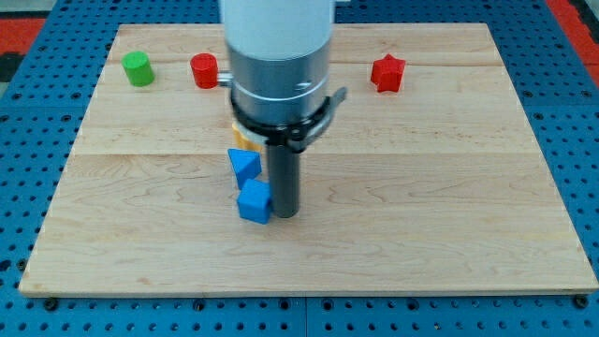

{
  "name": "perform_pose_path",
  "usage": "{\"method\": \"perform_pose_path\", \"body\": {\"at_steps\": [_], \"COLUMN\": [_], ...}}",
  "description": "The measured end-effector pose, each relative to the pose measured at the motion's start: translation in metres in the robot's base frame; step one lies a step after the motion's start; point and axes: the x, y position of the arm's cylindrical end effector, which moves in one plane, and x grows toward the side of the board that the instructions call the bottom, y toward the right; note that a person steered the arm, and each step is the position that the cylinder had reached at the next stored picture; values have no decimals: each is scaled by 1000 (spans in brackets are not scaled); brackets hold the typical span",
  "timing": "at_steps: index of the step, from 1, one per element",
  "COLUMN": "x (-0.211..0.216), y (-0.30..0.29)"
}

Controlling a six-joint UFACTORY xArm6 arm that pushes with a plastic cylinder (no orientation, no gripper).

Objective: Arrange the blocks to make a vertical line

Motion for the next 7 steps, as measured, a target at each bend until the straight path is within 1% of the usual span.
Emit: {"method": "perform_pose_path", "body": {"at_steps": [1, 2, 3, 4, 6, 7], "x": [-1, -11, -28, -56, -84, -119], "y": [-18, -14, -1, 0, 11, -3]}}
